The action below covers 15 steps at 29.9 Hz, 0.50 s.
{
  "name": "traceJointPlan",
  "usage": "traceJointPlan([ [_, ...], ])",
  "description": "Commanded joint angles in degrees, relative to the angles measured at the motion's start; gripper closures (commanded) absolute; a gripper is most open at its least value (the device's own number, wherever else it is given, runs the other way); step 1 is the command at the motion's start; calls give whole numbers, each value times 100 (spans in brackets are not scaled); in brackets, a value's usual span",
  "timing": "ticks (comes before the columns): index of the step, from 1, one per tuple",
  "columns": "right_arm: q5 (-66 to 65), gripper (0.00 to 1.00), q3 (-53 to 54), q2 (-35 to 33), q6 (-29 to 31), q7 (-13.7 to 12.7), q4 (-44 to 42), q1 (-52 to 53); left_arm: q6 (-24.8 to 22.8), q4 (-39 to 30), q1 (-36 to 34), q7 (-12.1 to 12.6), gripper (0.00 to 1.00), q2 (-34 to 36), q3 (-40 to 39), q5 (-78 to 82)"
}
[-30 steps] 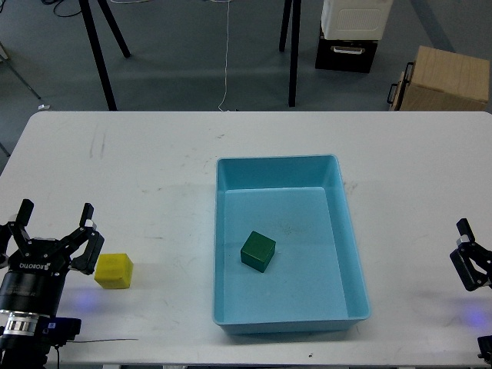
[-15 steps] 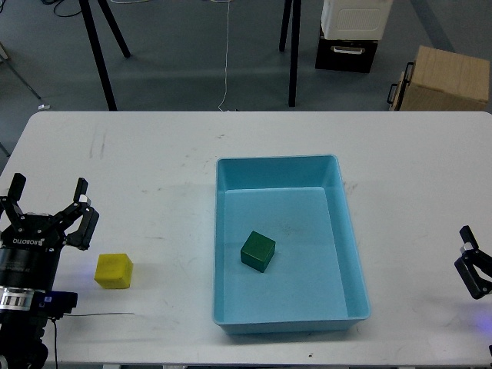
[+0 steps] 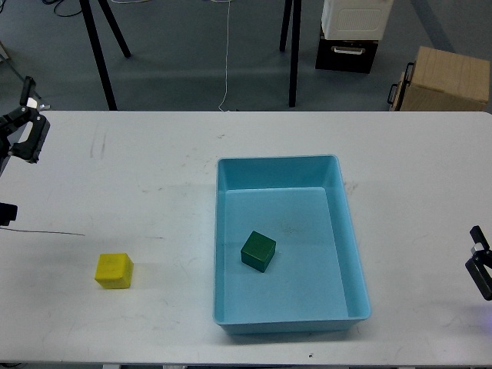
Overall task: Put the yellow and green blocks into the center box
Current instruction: 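Raise the left gripper and bring it down over the yellow cube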
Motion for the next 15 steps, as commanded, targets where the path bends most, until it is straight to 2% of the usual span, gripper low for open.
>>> traceJointPlan([
  [1,4,2,0,-3,-1,-5,5,9,-65,-139,-228,66,0,1361,122,121],
  [4,4,2,-35,-3,-1,-14,31,35,-276,-139,-597,92,0,2565,332,148],
  [7,4,2,-53,-3,-1,-5,49,79,-338,-130,-1377,92,0,3410,893,226],
  [9,4,2,-53,-3,-1,-14,49,123,-338,-60,-2097,101,0,3509,1490,471],
  [12,4,2,-53,-12,-1,-14,49,149,-391,-8,-3205,110,0,3465,2806,1077],
  [15,4,2,-53,-12,-1,-14,40,149,-330,343,-4277,118,0,2844,4389,1553],
])
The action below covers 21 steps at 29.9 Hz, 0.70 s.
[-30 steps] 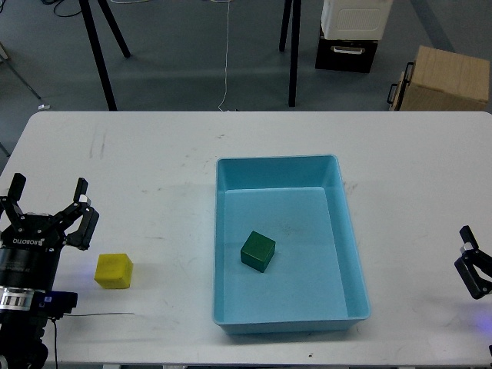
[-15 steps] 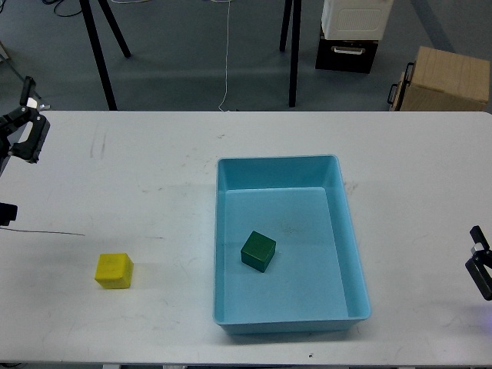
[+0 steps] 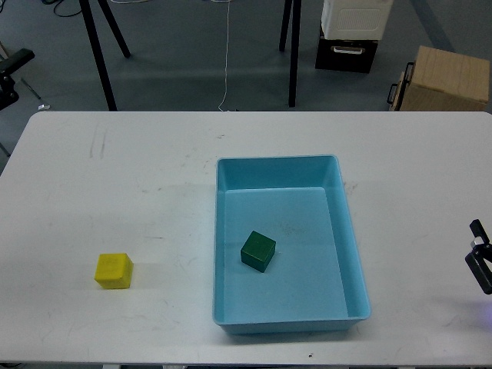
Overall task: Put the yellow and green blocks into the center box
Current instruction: 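Raise the left gripper and bring it down over the yellow cube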
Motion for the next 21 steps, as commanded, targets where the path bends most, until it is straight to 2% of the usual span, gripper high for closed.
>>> traceJointPlan([
  [1,0,2,0,-11,0,-4,-9,7,63,470,-1400,9,0,-726,2008,565],
  [4,0,2,0,-29,0,-4,-9,-2,63,804,-2525,44,0,-1201,3424,671],
  [10,0,2,18,-29,0,-4,8,-2,46,1666,-4512,53,0,-2422,5490,680],
  [13,0,2,1,-38,0,-4,8,7,37,1667,-5321,87,0,-2880,6667,723],
  [16,0,2,0,-29,0,-4,8,-1,11,1570,-6094,272,0,-3250,7811,995],
  [18,0,2,9,-29,0,-4,0,-28,-42,1281,-6832,386,0,-3399,8540,1250],
  [21,0,2,9,-29,0,-4,-9,-45,-191,920,-7878,395,0,-3627,9481,1365],
])
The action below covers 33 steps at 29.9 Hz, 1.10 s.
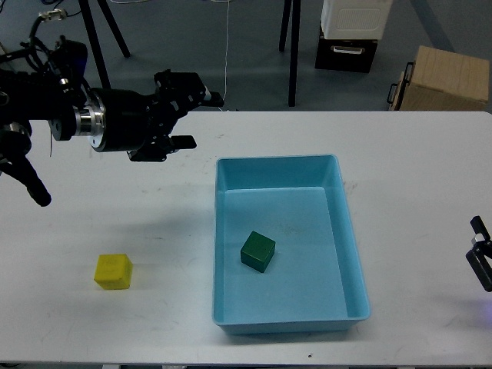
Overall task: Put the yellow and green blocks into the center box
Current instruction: 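Raise the left gripper and bring it down over the yellow cube, then close the left gripper on the yellow cube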
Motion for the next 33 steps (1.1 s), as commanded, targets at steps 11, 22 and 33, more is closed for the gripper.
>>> traceJointPlan([
  [11,-18,2,-2,0,0,-8,-114,3,-155,-734,-464,38,0,347,2193,1853],
  [22,-36,1,-46,-8,0,-26,-263,56,-76,-260,820,38,0,699,1578,2144],
  [33,-36,1,-37,-43,0,-44,-360,20,-76,119,1656,38,0,655,1024,2162],
])
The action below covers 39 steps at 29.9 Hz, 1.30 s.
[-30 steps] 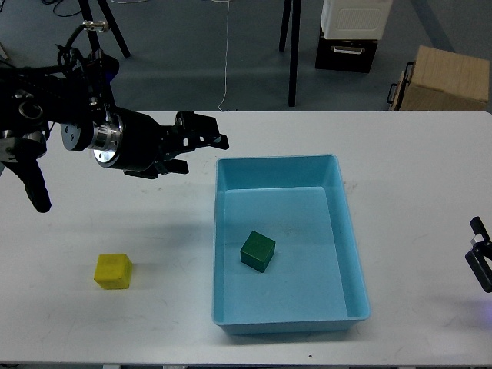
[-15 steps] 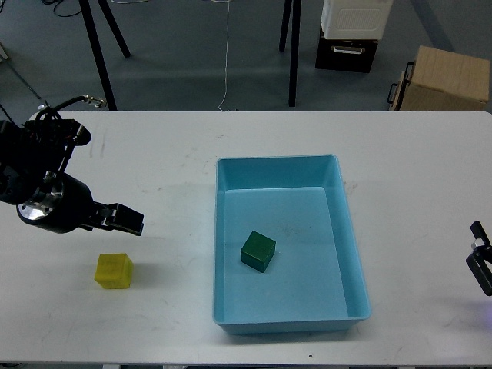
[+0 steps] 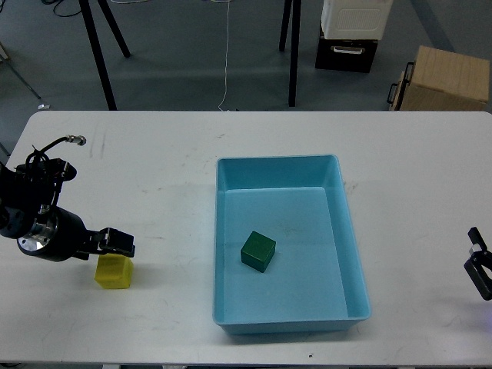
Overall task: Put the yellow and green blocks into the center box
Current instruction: 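Close the left gripper on the yellow cube, then carry the yellow cube with the left gripper into the blue bin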
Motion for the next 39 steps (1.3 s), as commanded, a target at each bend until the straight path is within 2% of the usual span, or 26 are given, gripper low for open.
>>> traceJointPlan([
  [1,0,1,4,-34,0,-1,-2,-19,0,69,183,9,0,-10,-69,13],
  [8,0,1,12,-34,0,-1,15,-54,140,192,359,-26,0,-115,-113,224],
  [12,0,1,12,-34,0,-1,15,-72,228,307,683,-44,1,-168,-350,329],
  [17,0,1,12,-43,0,-1,15,-80,395,325,1018,-79,6,-230,-553,593],
  [18,0,1,12,-43,0,-1,15,-80,404,324,1036,-79,9,-221,-553,663],
  [23,0,1,4,-43,0,-1,15,-80,396,272,1045,-35,49,-98,-544,1059],
  [25,0,1,-5,-43,0,8,15,-80,396,245,1053,26,78,-72,-544,1086],
  [26,0,1,-5,-43,0,8,15,-80,457,280,1079,35,83,-72,-544,1077],
  [28,0,1,-14,-43,0,-1,15,-80,466,254,1089,53,85,-54,-544,1086],
  [31,0,1,-5,-43,0,-1,15,-80,466,219,1071,158,100,16,-544,1094],
  [34,0,1,4,-43,0,-1,15,-80,440,184,983,194,100,183,-553,1121],
  [36,0,1,4,-43,0,8,15,-80,291,175,555,194,100,306,-518,1234],
  [39,0,1,12,-43,0,-1,-2,-81,-244,114,-297,176,100,350,-535,1288],
])
